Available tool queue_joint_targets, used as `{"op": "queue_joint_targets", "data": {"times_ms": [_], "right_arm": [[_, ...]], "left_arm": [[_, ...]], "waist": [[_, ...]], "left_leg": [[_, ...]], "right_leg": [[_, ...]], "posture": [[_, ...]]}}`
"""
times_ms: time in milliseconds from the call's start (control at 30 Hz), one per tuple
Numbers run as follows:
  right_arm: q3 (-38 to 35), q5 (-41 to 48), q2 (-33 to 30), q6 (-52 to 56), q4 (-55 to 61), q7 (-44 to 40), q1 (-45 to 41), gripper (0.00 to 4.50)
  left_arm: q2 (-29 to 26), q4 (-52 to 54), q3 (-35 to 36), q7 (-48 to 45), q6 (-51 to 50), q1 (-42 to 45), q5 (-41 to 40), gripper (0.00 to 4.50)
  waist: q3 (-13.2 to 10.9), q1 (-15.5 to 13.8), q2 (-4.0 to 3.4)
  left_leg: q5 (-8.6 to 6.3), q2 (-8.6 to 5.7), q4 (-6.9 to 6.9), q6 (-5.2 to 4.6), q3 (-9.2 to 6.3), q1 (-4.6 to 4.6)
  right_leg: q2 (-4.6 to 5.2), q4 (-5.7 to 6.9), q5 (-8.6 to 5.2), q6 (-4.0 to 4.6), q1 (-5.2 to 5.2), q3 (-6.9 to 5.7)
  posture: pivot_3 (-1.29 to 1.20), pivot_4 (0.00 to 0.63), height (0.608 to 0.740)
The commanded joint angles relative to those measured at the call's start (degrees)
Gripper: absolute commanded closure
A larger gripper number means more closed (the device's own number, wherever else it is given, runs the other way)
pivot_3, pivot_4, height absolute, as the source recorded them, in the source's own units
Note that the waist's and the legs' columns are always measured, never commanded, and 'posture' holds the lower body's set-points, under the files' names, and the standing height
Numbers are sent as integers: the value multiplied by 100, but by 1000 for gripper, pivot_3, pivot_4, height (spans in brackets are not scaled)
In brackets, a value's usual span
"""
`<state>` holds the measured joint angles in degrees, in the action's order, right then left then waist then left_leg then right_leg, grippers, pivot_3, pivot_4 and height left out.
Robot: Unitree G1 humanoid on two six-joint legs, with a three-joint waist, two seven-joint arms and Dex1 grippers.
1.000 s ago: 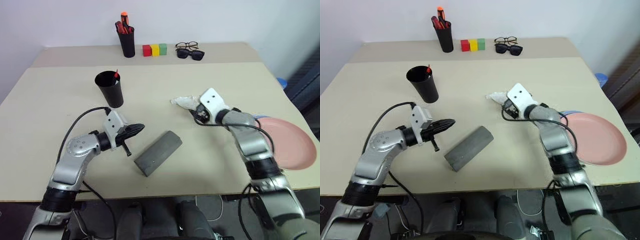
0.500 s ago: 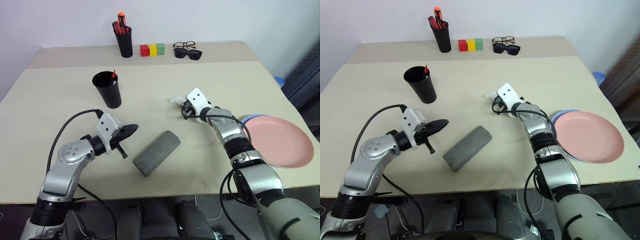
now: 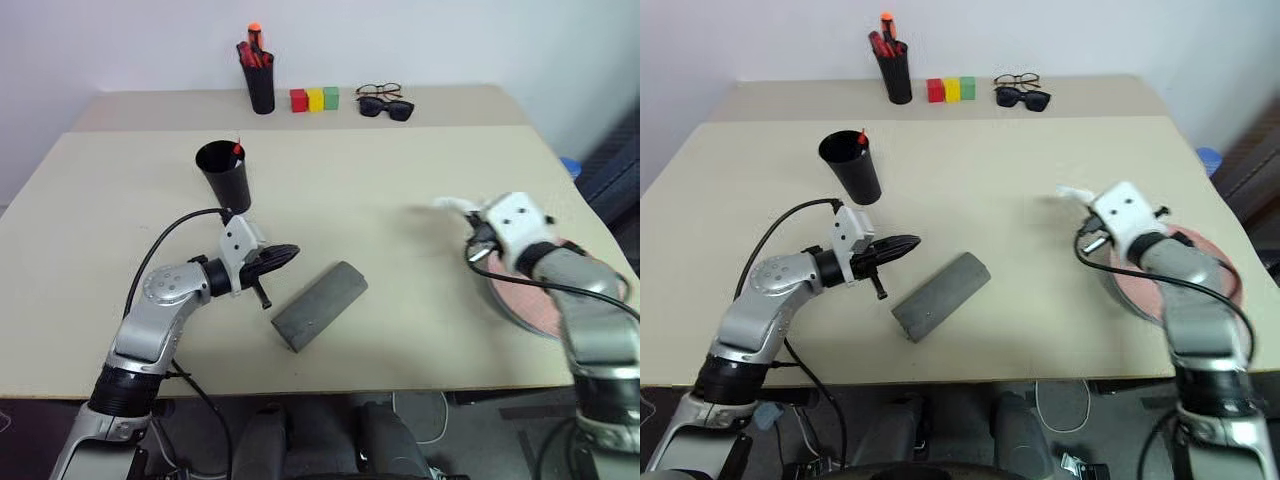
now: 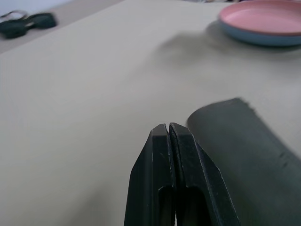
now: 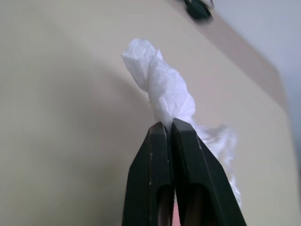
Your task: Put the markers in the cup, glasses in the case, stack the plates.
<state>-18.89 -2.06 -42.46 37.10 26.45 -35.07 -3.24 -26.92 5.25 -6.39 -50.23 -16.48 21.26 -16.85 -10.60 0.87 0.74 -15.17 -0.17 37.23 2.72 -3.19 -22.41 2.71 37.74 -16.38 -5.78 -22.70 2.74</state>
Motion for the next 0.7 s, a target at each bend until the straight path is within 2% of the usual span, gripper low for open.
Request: {"op": "queue_joint_targets", "data": {"times_ms": [33,100,233,333,467,700], "right_arm": [[-557,22,-211,578,535,-97,546,4161],[-665,55,-224,636,543,-57,737,3522],[-596,-61,-268,228,407,139,714,1625],[-425,219,-240,-209,177,-11,365,1625],[-6,775,30,-619,-482,-256,-581,1625],[571,1614,703,-1197,-1815,-807,-1820,1625]], "left_arm": [[139,-193,-86,-194,210,282,-63,4500],[220,-338,-125,-225,273,385,-20,4500],[174,-464,31,-146,375,364,36,4500],[1,-410,334,91,368,185,56,4500],[-298,-222,1000,658,296,-268,105,4500],[-530,325,2774,1710,273,-1750,-64,4500]], "waist": [[1,20,0],[2,38,-2],[2,28,-2],[1,30,-2],[-1,51,1],[-4,16,2]], "left_leg": [[0,0,0,0,3,3],[0,2,0,0,6,9],[0,2,-1,0,7,9],[0,2,-1,0,7,7],[0,4,-3,0,5,8],[0,20,-8,0,3,1]], "right_leg": [[-1,1,0,0,1,3],[-4,2,1,1,3,6],[-5,4,0,1,1,9],[-3,2,0,0,0,9],[-3,2,0,0,0,8],[6,-10,0,1,-3,5]], "posture": [[0,150,740],[0,150,740],[0,150,740],[0,150,740],[0,150,740],[0,150,740]]}}
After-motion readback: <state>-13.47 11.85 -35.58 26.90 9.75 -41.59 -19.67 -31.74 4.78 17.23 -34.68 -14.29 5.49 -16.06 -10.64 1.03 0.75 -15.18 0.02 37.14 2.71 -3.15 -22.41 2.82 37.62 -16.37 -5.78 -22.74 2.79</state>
